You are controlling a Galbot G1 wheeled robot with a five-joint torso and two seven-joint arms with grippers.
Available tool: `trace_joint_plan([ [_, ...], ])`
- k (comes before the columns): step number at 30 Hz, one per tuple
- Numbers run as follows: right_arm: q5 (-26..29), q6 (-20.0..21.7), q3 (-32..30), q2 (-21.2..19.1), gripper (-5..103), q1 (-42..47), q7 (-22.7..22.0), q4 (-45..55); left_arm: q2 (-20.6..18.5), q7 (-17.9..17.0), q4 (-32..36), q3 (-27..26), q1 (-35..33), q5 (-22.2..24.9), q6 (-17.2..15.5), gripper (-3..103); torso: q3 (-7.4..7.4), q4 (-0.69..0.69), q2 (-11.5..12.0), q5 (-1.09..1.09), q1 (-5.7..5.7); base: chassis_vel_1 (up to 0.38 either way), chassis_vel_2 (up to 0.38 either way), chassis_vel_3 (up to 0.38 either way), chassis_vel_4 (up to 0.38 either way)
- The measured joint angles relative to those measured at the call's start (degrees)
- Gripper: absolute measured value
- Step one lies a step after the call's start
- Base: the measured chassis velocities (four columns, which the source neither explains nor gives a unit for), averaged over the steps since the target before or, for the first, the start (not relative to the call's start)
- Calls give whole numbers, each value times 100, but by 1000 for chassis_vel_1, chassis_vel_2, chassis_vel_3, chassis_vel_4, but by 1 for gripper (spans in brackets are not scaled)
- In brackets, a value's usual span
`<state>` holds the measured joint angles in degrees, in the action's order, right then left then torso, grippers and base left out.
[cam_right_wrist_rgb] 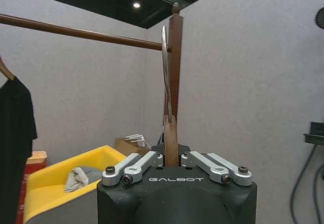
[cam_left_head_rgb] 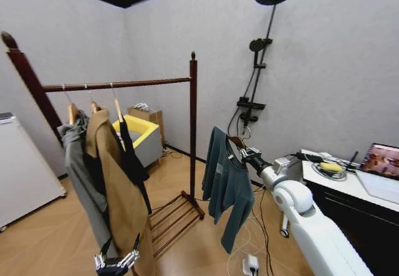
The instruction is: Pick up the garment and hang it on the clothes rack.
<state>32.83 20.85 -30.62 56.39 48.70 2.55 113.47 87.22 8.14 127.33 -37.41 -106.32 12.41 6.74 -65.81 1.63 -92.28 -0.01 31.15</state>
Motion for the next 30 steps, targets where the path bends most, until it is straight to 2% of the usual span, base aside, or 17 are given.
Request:
trace_joint_plan([
  [22, 156, 47, 37, -133, 10, -539, -134, -299, 0, 0, 0, 0, 0, 0, 0, 100, 0, -1, 0, 0, -1, 127, 131, 126, 129],
  [25, 141, 41, 59, -136, 10, -590, -163, -309, 0, 0, 0, 0, 0, 0, 0, 100, 0, -4, 0, 0, -2, 79, 139, 129, 67],
  [30, 112, 42, 159, -125, 10, -715, -232, -295, 0, 0, 0, 0, -1, 0, 0, 100, 1, -1, -1, 0, -3, -41, 152, 139, -62],
])
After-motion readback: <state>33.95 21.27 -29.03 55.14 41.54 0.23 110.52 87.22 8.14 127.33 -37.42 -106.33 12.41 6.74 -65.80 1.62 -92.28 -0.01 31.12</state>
